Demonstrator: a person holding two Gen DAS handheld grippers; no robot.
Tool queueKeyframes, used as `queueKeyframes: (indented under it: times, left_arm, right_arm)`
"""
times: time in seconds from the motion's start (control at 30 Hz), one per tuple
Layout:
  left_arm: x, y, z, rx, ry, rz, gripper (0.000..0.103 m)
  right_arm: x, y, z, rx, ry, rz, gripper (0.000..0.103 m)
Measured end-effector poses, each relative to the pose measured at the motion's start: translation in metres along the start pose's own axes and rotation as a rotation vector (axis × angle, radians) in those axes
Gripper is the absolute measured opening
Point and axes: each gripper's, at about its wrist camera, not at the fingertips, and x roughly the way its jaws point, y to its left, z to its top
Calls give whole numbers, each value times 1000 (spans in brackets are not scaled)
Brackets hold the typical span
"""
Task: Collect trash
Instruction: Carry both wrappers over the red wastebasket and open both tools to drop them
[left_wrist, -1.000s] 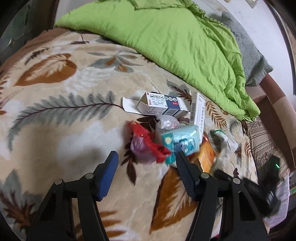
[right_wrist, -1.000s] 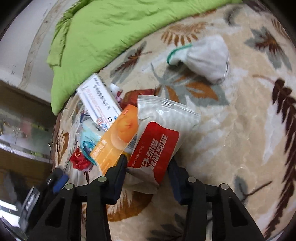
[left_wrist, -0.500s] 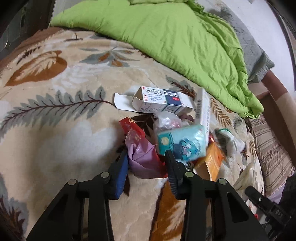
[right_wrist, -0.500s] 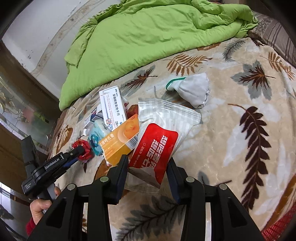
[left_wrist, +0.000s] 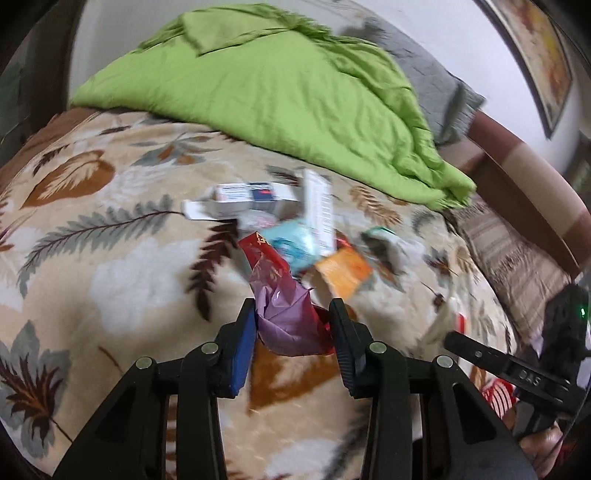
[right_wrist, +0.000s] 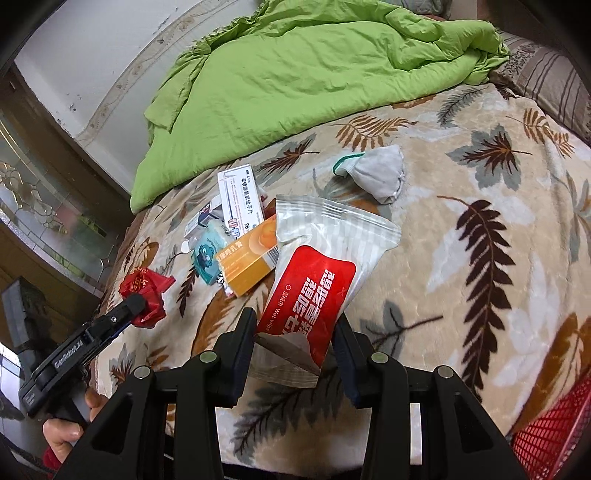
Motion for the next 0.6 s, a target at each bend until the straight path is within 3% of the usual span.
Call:
queueKeyframes:
  times: [0.27, 0.4, 0.6]
  left_arm:
    - [-5, -71, -22, 157, 48, -105, 38]
    - [-4, -122, -38, 266, 89, -193, 38]
    - [2, -210, -71, 438, 171, -343, 38]
  right_arm:
    - [-44, -17, -16, 0, -48, -15, 44]
    - [-82, -52, -26, 40, -80, -52, 44]
    - [-158, -125, -53, 143, -154, -187, 44]
